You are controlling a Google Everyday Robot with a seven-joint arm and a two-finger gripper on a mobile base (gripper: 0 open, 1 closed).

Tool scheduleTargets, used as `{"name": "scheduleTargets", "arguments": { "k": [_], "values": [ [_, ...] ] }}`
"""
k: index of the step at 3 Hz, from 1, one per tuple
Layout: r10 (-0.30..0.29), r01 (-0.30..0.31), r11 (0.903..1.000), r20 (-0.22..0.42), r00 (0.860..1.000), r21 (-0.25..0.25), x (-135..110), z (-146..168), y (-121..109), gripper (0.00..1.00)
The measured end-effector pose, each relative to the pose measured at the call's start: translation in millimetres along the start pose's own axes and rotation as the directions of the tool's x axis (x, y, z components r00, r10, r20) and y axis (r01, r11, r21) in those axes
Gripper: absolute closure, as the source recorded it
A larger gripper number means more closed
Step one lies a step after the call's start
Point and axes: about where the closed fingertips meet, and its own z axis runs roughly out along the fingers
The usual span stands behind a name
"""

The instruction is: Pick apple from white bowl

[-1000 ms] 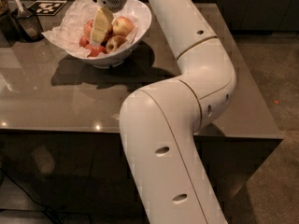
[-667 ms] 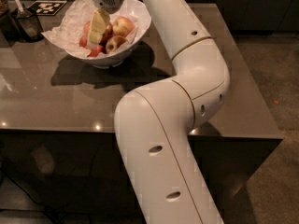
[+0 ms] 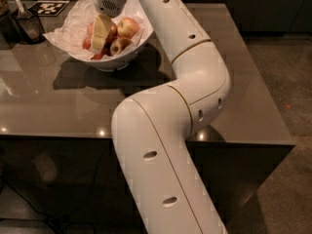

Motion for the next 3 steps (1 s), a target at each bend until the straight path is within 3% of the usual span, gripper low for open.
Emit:
{"name": "scheduleTargets", "arguments": {
  "k": [1,3],
  "values": [
    [-0.006,0.007,0.9995,-0.012,1.0,0.03,3.8,-1.0,-8.0,0.19],
    [-0.006,0.006,0.999,0.005,1.0,0.045,-1.6,8.4,-14.1,0.66]
  ]
}}
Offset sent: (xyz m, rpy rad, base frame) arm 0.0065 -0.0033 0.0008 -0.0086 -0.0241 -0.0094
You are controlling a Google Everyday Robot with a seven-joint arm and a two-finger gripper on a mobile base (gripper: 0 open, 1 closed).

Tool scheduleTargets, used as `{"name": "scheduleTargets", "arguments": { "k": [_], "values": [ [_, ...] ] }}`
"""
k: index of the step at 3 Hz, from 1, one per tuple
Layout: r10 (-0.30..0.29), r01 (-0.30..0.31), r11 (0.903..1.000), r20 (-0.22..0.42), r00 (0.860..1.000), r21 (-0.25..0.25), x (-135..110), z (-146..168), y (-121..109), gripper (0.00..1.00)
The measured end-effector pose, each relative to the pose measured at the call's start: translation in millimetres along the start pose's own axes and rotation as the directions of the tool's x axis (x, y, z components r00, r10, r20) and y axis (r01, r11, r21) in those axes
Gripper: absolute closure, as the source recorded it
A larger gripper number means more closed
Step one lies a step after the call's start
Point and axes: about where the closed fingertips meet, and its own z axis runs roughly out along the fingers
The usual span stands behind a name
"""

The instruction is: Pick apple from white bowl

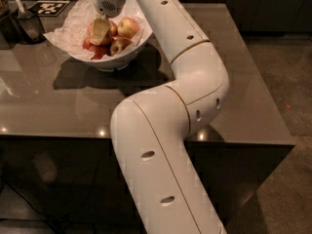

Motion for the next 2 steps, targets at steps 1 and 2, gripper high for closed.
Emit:
{"name": "scheduleTargets", "arguments": {
  "k": [1,2],
  "values": [
    [0.0,0.0,1.0,0.001,1.0,0.0,0.0,0.1,-0.1,0.89],
    [0.013,-0.013,0.9999,0.019,1.0,0.001,-1.3,1.5,-1.2,1.0]
  ]
}}
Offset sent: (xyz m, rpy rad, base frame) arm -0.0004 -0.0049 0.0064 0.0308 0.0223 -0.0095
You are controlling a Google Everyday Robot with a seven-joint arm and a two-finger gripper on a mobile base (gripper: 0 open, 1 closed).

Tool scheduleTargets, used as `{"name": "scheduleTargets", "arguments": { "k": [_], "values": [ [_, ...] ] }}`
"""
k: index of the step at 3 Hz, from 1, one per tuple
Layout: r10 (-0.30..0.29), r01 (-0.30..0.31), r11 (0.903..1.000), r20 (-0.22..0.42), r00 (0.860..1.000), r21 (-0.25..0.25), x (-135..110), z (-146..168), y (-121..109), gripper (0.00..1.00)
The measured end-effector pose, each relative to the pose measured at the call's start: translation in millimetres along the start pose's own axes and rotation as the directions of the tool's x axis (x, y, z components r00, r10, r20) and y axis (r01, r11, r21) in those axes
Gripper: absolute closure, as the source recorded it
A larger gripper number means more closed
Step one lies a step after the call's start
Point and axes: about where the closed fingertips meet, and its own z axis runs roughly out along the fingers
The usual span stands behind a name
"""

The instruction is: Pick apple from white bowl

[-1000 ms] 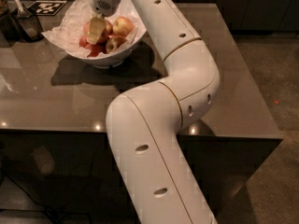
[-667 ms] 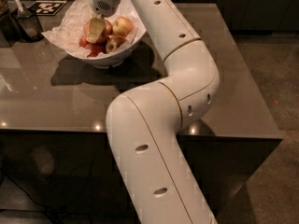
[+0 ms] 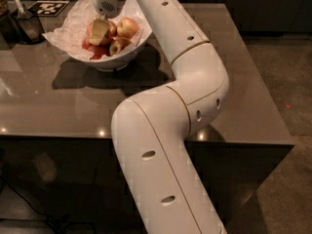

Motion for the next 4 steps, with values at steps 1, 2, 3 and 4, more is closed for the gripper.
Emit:
{"name": "scheduleTargets", "arguments": {
  "k": [1,2,3,4],
  "values": [
    [0.007,-0.008,0.9996,0.029,1.0,0.029,-9,-25,-2,1.0],
    [0.022,-0.023,0.9991,0.045,0.999,0.034,-18,-46,3,1.0],
    [0.017,-0.019,0.9994,0.062,0.998,0.03,-30,-64,11,1.0],
    [-0.011,0.007,0.9995,0.112,0.994,0.031,-51,-91,21,1.0]
  ]
}}
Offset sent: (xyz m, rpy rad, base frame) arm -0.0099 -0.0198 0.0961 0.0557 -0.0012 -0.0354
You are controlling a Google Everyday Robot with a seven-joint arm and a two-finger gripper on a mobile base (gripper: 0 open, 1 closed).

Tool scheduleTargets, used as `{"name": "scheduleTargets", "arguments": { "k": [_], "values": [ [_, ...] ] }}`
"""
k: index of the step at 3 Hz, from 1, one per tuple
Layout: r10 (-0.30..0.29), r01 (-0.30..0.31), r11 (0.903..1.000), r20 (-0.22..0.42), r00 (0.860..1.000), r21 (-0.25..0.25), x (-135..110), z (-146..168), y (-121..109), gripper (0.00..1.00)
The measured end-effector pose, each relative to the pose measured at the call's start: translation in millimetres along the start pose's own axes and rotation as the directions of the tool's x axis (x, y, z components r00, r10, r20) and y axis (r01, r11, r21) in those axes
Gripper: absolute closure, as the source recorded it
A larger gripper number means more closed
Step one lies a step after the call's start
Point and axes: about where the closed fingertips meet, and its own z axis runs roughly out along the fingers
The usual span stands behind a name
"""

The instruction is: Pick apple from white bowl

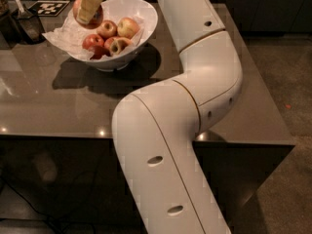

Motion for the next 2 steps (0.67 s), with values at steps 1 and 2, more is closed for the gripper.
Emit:
{"name": "scheduleTargets", "arguments": {
  "k": [1,2],
  "values": [
    [-0.042,0.041,0.999,0.04,0.998,0.019,-22,-22,5,1.0],
    [-0.084,0.081,0.9956,0.063,0.995,0.047,-40,-42,8,1.0]
  ]
}}
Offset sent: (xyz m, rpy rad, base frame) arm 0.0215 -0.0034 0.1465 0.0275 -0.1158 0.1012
